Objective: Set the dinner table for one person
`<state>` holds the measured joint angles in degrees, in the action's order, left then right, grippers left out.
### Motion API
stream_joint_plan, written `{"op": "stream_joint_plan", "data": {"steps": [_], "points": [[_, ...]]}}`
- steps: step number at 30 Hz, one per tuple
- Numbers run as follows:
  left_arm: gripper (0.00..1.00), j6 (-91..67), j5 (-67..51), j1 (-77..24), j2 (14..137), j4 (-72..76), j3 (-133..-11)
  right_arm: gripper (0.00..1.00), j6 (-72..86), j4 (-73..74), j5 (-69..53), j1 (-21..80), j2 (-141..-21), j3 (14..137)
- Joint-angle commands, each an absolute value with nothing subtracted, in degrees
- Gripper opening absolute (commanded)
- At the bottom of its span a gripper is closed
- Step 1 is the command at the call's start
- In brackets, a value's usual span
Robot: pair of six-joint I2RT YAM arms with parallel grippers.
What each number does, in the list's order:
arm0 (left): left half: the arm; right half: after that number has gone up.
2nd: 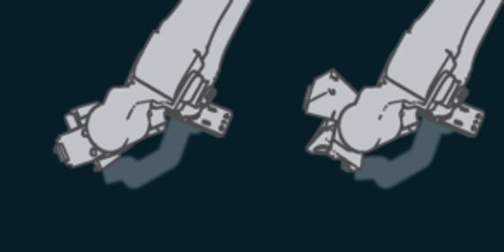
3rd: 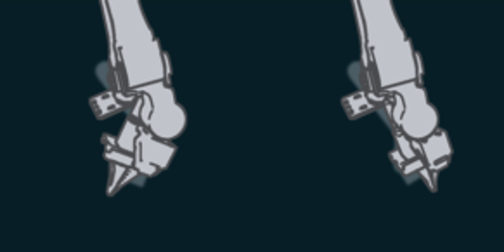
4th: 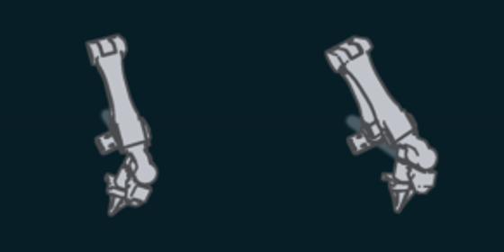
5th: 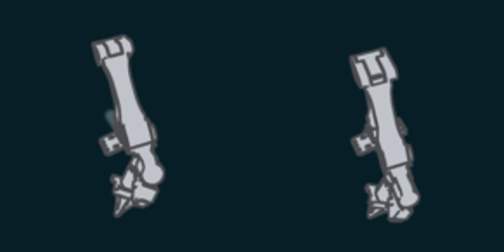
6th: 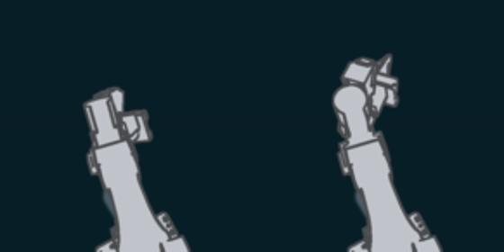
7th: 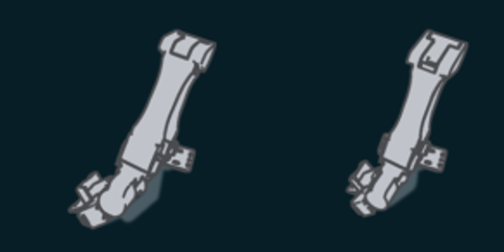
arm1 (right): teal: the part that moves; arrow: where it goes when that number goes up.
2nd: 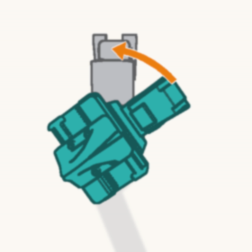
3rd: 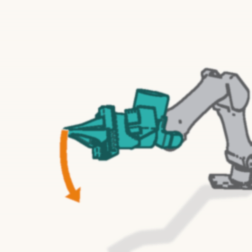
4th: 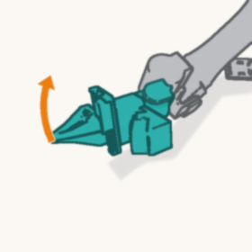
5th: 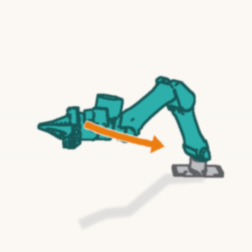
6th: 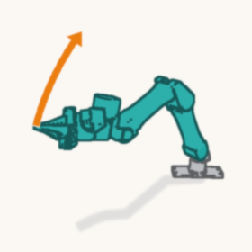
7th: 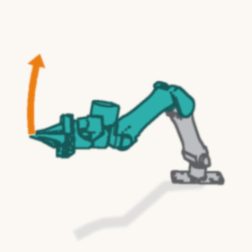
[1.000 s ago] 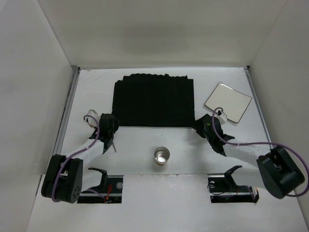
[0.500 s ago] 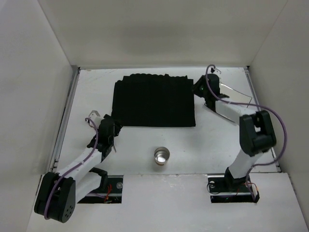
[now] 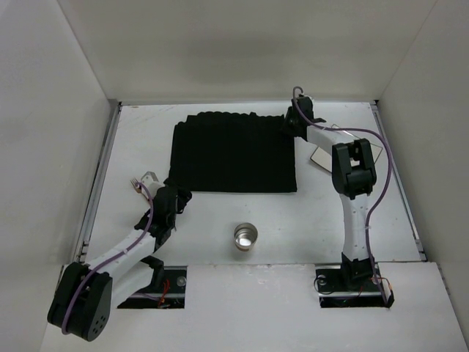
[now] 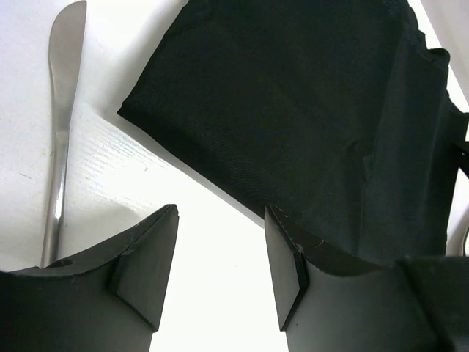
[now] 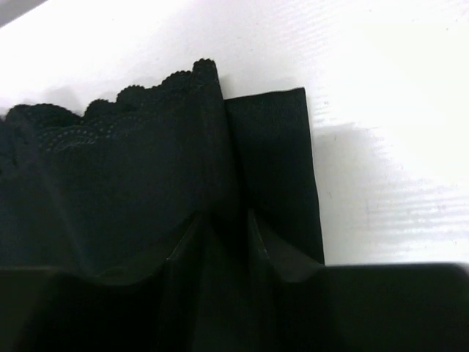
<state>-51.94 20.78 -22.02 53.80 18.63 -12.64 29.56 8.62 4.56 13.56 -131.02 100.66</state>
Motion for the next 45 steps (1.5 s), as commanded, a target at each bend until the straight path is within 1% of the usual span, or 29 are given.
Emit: {"op": "stream_joint_plan", "data": {"steps": [1,2,5,9,11,13,17,19,22,24,26,27,29,32,35,38,41,45], "points": [[0.48,-50.6,21.4,-21.6,54.0,22.6,-11.5,0.27,28.6,12.6,7.2,13.8,-131.7,105.3],[0.48,-50.5,21.3,-21.5,54.3,22.8,-11.5,0.2,28.9,12.2,8.4,14.0,-131.6,104.9],[0.49,-50.4,21.3,-21.4,55.3,22.9,-11.3,0.1,30.3,9.9,11.0,14.1,-128.4,102.0],[0.5,-50.3,21.3,-21.0,55.7,22.9,-11.3,0.04,33.6,2.7,11.5,13.0,-120.3,92.5],[0.5,-50.4,21.5,-21.3,55.6,22.7,-11.5,0.04,35.6,0.6,11.5,11.4,-117.3,88.5],[0.5,-50.4,21.8,-21.5,55.5,22.3,-11.7,0.03,37.6,0.8,11.5,10.2,-116.9,86.8],[0.51,-50.5,22.2,-21.5,54.8,21.8,-11.6,0.04,38.1,4.9,13.7,10.1,-120.3,88.2],[0.52,-50.5,22.6,-21.1,54.6,20.8,-12.0,0.0,38.9,8.3,18.0,10.1,-119.9,88.4],[0.54,-51.3,24.4,-20.9,54.0,18.2,-12.7,0.0,39.9,7.2,23.8,10.3,-116.5,84.8],[0.56,-52.0,25.5,-21.4,53.9,17.8,-13.3,0.0,37.7,10.3,24.3,10.7,-118.7,88.6],[0.59,-52.0,25.8,-21.5,54.4,17.8,-14.6,0.0,37.1,19.7,24.2,10.7,-122.9,95.9],[0.6,-52.1,25.8,-21.5,54.9,18.0,-15.0,0.0,37.4,22.1,24.5,10.7,-123.7,97.5],[0.66,-52.6,25.8,-20.4,57.6,18.8,-17.0,0.0,37.4,20.1,24.4,10.7,-123.2,96.0],[0.69,-53.2,23.6,-19.5,62.4,19.8,-20.8,0.0,37.0,15.6,22.1,11.1,-122.4,94.0],[0.69,-53.4,23.4,-18.9,69.6,23.3,-23.8,0.0,36.7,14.6,20.8,11.7,-122.8,94.0],[0.64,-54.1,22.3,-17.2,78.2,25.3,-27.3,0.0,36.2,12.2,18.8,12.3,-122.8,93.3],[0.54,-55.7,19.7,-16.0,83.8,25.5,-29.7,0.0,36.0,10.3,17.9,12.4,-121.9,91.7],[0.18,-56.8,19.7,-14.1,86.3,27.3,-29.6,0.0,35.3,8.4,15.2,12.4,-121.9,91.1]]}}
